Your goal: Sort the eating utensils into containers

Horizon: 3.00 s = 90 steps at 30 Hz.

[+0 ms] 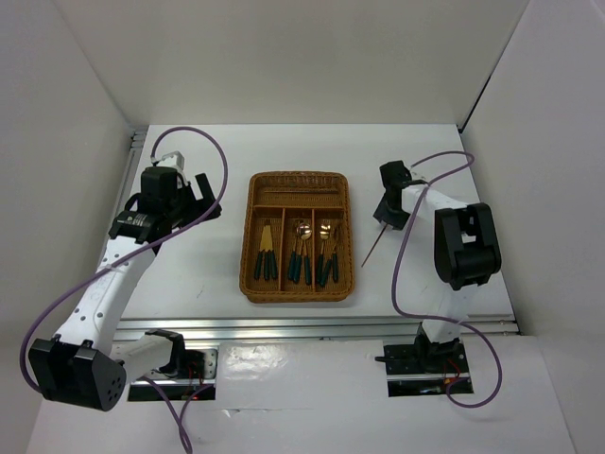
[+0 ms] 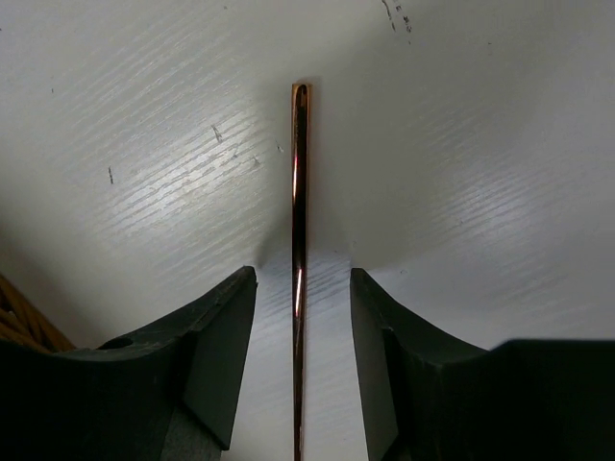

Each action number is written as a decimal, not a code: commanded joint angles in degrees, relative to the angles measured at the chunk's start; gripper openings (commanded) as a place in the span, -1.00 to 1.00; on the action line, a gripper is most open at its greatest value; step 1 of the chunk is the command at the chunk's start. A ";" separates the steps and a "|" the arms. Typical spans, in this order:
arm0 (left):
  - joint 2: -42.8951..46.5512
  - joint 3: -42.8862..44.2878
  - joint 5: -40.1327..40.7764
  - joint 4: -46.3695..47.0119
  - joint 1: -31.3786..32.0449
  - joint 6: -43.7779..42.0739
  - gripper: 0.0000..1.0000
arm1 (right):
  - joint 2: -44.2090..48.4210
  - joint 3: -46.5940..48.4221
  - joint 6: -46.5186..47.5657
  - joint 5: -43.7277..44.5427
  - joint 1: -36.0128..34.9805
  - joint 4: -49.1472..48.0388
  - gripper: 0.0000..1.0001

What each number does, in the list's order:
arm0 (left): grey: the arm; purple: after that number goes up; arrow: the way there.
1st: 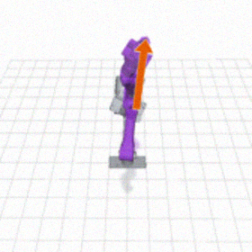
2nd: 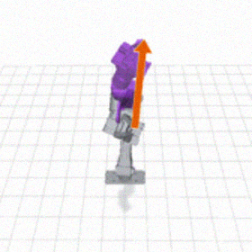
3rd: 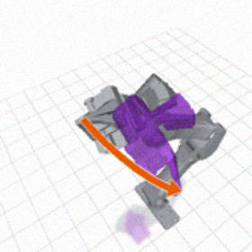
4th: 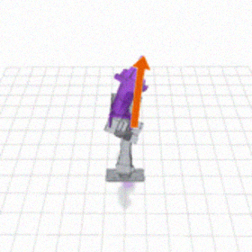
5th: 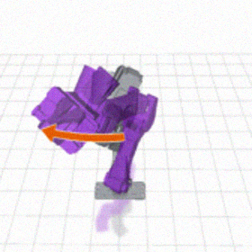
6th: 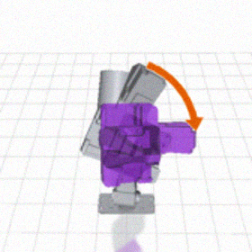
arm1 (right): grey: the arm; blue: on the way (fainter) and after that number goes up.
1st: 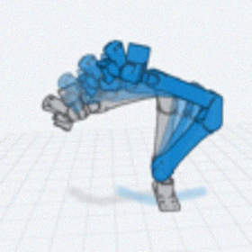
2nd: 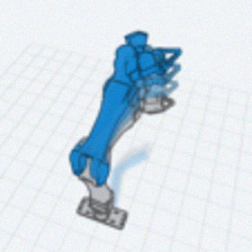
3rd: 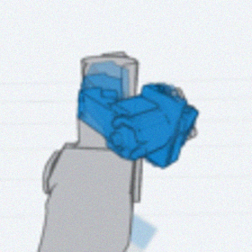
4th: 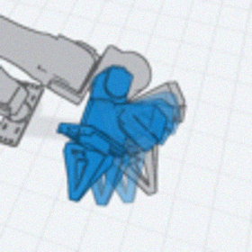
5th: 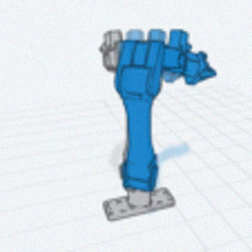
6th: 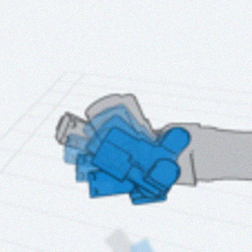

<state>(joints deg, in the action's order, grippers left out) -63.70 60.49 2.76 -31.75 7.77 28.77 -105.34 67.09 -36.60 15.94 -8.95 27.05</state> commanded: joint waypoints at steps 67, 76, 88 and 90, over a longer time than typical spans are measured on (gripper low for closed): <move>4.11 1.39 1.81 -0.16 0.23 -0.30 1.00 | 22.11 5.69 -14.10 -8.37 1.48 -10.24 -0.81; 7.10 1.91 1.28 -1.21 0.23 0.23 1.00 | 23.42 -2.92 -31.94 -4.27 -8.60 -20.89 -0.84; 8.77 1.39 0.05 -2.27 0.23 0.23 1.00 | 16.15 -3.46 -48.19 14.89 -20.49 -24.86 -0.81; 9.29 1.39 0.05 -2.27 0.23 0.23 1.00 | 14.56 -2.06 -51.10 17.61 -21.28 -23.72 -0.81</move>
<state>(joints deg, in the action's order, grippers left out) -56.14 60.51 3.68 -34.46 7.77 28.80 -88.40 62.22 -80.62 25.43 -28.88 5.17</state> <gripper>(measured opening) 0.999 0.127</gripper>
